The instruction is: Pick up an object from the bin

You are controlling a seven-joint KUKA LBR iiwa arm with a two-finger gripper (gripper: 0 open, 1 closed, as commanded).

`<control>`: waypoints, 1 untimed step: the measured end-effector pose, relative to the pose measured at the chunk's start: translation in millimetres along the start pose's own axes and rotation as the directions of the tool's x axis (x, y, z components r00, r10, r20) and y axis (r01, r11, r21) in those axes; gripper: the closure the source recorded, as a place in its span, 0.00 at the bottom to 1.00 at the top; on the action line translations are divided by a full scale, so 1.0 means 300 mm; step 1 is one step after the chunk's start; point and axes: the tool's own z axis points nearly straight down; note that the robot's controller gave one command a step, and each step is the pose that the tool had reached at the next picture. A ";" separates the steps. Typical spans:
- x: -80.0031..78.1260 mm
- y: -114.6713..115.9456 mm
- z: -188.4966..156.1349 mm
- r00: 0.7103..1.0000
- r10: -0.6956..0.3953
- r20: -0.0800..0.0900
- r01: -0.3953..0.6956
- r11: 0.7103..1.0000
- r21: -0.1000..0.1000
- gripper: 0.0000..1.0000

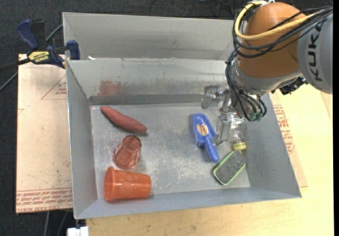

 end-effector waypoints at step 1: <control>-0.004 0.000 -0.016 1.000 0.000 0.008 0.000 1.000 0.000 0.00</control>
Offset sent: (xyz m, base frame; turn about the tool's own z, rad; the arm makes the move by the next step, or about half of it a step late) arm -0.0043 -0.0250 -0.1707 0.3078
